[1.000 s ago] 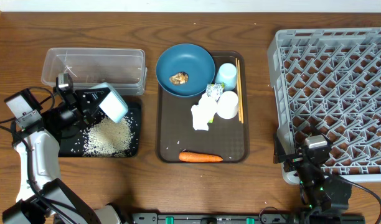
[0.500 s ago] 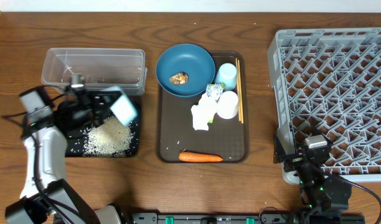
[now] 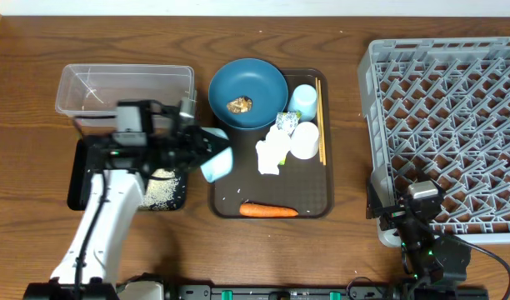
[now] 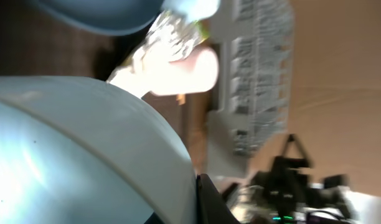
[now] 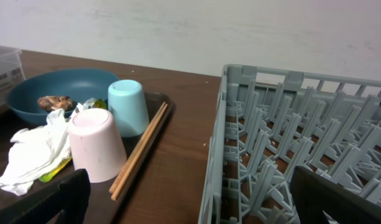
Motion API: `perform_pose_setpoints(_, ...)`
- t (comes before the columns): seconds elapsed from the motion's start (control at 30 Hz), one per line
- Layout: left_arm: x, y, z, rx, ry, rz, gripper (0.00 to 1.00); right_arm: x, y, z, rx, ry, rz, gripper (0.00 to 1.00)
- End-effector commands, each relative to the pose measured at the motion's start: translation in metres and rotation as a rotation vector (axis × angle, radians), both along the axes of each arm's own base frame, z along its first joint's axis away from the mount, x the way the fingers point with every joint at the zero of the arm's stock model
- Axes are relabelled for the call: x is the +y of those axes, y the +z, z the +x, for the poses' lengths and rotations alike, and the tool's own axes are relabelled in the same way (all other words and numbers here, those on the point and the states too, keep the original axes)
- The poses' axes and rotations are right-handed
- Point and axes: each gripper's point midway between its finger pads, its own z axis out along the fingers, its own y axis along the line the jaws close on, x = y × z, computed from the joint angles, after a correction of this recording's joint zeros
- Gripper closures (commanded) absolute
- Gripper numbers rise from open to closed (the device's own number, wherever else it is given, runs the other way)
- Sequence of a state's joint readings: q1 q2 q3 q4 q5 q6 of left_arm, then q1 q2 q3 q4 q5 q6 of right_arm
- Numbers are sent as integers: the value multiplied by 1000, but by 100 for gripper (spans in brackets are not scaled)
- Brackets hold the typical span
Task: Sort waste into correct bins and load items into the dishwasher rack
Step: 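Carry the emptied bowl back and set it down on the brown tray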
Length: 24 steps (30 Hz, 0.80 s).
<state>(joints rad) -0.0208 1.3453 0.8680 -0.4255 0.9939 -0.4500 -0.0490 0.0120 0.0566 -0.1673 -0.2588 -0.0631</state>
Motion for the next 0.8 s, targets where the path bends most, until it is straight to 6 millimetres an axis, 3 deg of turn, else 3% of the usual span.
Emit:
perform_pose_setpoints(0.0, -4, -27, 0, 4, 41, 225, 94, 0, -1, 0, -2, 2, -12, 1)
perform_pose_setpoints(0.2, -20, -48, -5, -61, 23, 456, 94, 0, -1, 0, -2, 2, -12, 1)
perform_pose_setpoints(0.37, -31, -53, -7, -128, 8, 565, 94, 0, -1, 0, -2, 2, -12, 1)
perform_pose_setpoints(0.77, -29, -64, 1, -220, 43, 761, 94, 0, -1, 0, -2, 2, -12, 1)
